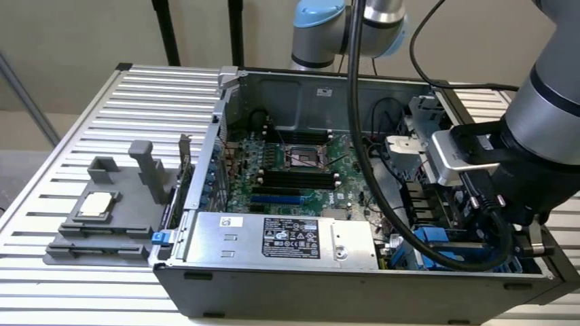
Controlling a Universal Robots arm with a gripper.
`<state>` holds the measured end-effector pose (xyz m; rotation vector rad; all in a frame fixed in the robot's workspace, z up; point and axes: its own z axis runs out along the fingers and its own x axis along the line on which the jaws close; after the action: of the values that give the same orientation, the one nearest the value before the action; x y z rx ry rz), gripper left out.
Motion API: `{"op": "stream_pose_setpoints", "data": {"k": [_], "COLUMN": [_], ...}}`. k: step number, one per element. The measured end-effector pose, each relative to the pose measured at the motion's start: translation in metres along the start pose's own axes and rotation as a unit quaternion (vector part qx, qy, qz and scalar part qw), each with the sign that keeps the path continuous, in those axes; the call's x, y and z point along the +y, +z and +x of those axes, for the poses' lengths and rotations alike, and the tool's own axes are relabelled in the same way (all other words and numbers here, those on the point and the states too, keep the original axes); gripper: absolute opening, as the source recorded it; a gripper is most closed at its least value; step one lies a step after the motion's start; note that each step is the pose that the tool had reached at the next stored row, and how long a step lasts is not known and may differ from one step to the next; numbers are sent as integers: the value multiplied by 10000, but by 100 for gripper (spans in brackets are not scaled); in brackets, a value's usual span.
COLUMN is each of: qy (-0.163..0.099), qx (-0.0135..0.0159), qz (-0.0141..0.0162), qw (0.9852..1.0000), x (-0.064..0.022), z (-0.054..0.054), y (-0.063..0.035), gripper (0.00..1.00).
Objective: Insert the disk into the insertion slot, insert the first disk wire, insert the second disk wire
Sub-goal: 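Insert the first disk wire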
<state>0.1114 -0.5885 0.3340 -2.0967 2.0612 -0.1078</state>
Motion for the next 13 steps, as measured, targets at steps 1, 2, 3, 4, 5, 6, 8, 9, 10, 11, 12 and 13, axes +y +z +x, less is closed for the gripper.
{"op": "stream_pose_setpoints", "data": {"k": [1, 2, 3, 4, 5, 6, 8, 9, 10, 11, 12, 13], "qy": [7, 12, 15, 19, 19, 16, 13, 12, 12, 12, 13, 13], "qx": [4, 8, 13, 15, 31, 54, 90, 102, 111, 114, 116, 117], "qz": [1, 1, 1, 1, 2, 1, 1, 0, 0, 0, 0, 0], "qw": [10000, 10000, 10000, 10000, 10000, 10000, 10000, 9999, 9999, 9999, 9999, 9999], "x": [0, 0, 1, 1, 1, 1, 0, -1, -3, -6, -8, -8], "z": [-8, -18, -31, -46, -54, -61, -62, -63, -63, -65, -66, -66], "y": [1, 2, 3, 5, 7, 7, 6, 0, -12, -28, -39, -40], "gripper": [18, 18, 18, 18, 18, 18, 18, 18, 18, 18, 18, 18]}}
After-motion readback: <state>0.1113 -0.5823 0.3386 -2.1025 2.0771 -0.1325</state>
